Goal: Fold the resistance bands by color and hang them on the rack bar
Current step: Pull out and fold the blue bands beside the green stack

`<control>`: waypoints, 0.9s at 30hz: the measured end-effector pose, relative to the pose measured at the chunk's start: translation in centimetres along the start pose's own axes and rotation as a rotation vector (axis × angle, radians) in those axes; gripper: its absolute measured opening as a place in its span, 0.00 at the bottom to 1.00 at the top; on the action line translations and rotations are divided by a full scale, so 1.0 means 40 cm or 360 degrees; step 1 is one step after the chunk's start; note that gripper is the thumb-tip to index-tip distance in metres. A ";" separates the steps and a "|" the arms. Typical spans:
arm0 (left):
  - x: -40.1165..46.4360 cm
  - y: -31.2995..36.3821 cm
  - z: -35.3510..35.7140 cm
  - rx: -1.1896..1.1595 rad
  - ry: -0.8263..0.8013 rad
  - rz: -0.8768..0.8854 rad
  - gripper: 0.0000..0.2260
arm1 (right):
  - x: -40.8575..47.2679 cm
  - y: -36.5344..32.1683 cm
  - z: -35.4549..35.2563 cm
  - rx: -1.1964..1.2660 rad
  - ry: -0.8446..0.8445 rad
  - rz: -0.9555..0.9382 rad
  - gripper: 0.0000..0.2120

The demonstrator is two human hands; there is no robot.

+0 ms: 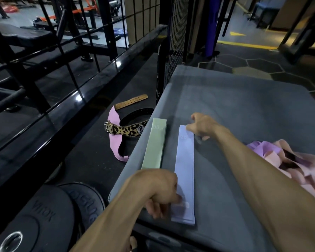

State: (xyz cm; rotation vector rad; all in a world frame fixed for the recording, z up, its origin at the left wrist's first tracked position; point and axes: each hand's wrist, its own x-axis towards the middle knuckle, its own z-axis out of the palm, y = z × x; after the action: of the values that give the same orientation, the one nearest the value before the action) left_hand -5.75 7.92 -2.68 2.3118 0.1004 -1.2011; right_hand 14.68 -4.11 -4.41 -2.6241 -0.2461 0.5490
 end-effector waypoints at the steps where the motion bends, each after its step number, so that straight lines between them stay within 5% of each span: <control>1: 0.000 -0.002 -0.005 0.0035 0.0099 -0.0005 0.19 | -0.015 -0.007 -0.004 -0.0019 -0.0049 0.0075 0.15; 6: 0.016 0.011 -0.013 0.0193 0.0483 -0.0019 0.08 | -0.089 -0.011 0.021 0.0187 -0.0431 0.0406 0.16; 12: 0.046 0.036 0.005 0.0476 0.0661 0.0054 0.15 | -0.167 -0.008 0.049 0.0425 -0.0324 0.0276 0.11; 16: 0.048 0.044 0.011 0.0527 0.0690 0.0118 0.11 | -0.201 -0.007 0.037 0.0549 -0.0374 0.0278 0.09; 22: 0.044 0.056 0.019 0.0568 0.0710 0.0104 0.09 | -0.255 0.024 0.039 0.0816 -0.0308 0.0347 0.33; 27: 0.041 0.068 0.016 0.0551 0.0756 0.0047 0.12 | -0.320 0.074 0.053 0.1047 -0.0226 0.0305 0.33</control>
State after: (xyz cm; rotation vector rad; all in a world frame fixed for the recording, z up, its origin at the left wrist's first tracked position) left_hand -4.41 4.98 -3.10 2.8544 0.0268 -0.6703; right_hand 2.45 -9.22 -3.16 -1.9802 0.1310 0.7342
